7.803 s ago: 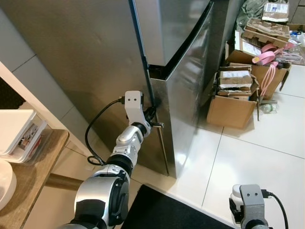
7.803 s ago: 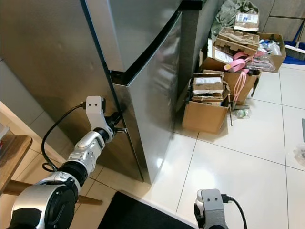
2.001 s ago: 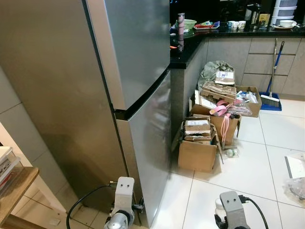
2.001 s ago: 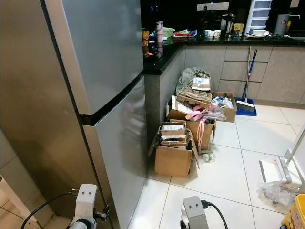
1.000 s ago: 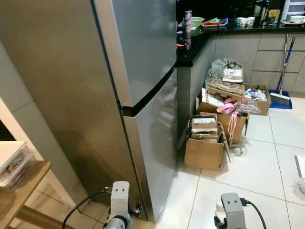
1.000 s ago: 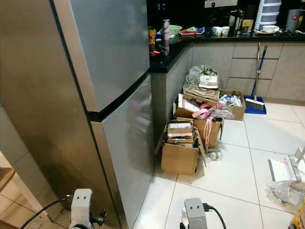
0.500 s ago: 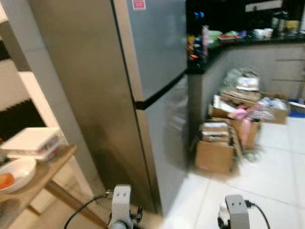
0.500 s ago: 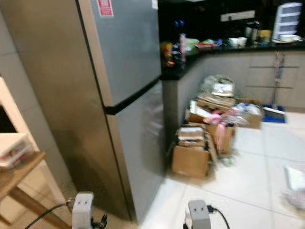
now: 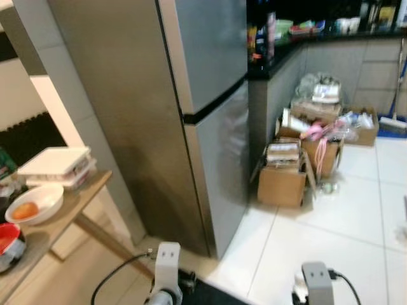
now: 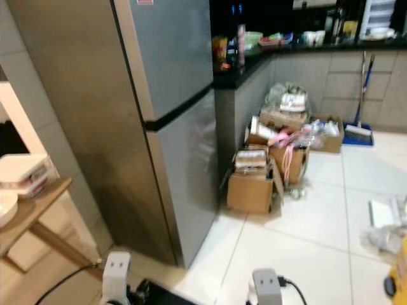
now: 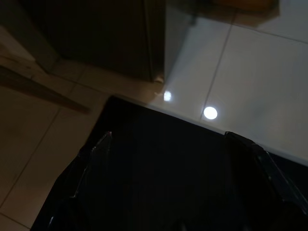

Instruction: Restocking fridge

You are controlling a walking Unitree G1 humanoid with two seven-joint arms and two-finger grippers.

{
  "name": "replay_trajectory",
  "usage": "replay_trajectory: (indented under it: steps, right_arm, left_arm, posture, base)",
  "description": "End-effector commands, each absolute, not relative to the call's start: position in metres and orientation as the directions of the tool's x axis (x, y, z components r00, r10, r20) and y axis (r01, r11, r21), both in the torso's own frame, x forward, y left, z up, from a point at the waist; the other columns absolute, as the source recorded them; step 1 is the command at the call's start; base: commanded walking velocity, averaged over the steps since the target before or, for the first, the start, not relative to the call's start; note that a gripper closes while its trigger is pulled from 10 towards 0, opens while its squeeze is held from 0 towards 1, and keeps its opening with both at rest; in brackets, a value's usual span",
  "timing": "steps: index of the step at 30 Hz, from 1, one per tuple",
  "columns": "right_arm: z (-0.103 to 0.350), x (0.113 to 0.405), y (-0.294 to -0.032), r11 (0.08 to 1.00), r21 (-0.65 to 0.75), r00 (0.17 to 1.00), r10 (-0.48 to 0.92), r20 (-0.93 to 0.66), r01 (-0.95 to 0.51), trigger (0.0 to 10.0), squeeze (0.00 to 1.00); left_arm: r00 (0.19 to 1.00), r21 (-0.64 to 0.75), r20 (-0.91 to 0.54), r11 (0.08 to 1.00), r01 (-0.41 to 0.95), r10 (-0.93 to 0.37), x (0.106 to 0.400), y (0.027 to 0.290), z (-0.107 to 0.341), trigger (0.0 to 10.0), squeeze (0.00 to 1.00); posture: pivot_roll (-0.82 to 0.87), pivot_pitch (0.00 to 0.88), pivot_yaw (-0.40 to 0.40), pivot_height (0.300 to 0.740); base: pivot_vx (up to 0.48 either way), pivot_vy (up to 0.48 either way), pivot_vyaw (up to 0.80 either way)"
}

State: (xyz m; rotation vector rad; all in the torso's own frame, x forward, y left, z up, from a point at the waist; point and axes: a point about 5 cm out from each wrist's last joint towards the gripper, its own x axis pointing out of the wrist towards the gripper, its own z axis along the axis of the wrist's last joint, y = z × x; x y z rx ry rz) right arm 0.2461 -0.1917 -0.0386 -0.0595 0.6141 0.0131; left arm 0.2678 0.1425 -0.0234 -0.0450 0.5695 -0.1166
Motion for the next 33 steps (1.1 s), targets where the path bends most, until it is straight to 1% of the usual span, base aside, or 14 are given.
replay_trajectory:
  steps: [1,2,6,12,33]
  right_arm:
    - [-0.0377,0.2475,-0.1869,0.999,-0.034,0.825,0.003,-0.565,-0.027,10.0,0.00]
    - [-0.0380,0.2470,-0.1866,0.999,-0.033,0.825,0.005,-0.564,-0.028,10.0,0.00]
    - [-0.0384,0.2464,-0.1860,0.999,-0.032,0.825,0.007,-0.565,-0.030,10.0,0.00]
    - [-0.0392,0.2454,-0.1834,0.999,-0.030,0.824,0.015,-0.566,-0.039,10.0,0.00]
    - [-0.0418,0.2413,-0.1830,0.999,-0.026,0.821,0.012,-0.571,-0.033,10.0,0.00]
  left_arm:
    - [0.826,-0.042,-0.555,0.995,0.096,-0.103,0.2680,0.1496,-0.0241,10.0,0.00]
    - [0.820,-0.058,-0.564,0.995,0.077,-0.097,0.2674,0.1508,-0.0250,10.0,0.00]
    - [0.818,-0.065,-0.566,0.995,0.077,-0.100,0.2674,0.1509,-0.0252,10.0,0.00]
    - [0.824,-0.059,-0.559,0.995,0.075,-0.095,0.2687,0.1525,-0.0236,10.0,0.00]
    - [0.829,-0.047,-0.543,0.991,0.125,-0.130,0.2699,0.1465,-0.0211,10.0,0.00]
  posture:
    - [-0.08,0.024,0.092,0.740]
    - [-0.08,0.024,0.092,0.740]
    - [-0.08,0.025,0.092,0.740]
    - [-0.07,0.029,0.091,0.740]
    - [-0.07,0.040,0.098,0.740]
  base:
    - [0.000,0.000,0.00]
    - [0.000,0.000,0.00]
    - [0.074,0.000,0.00]
    - [0.480,0.000,0.00]
    - [0.375,0.000,0.00]
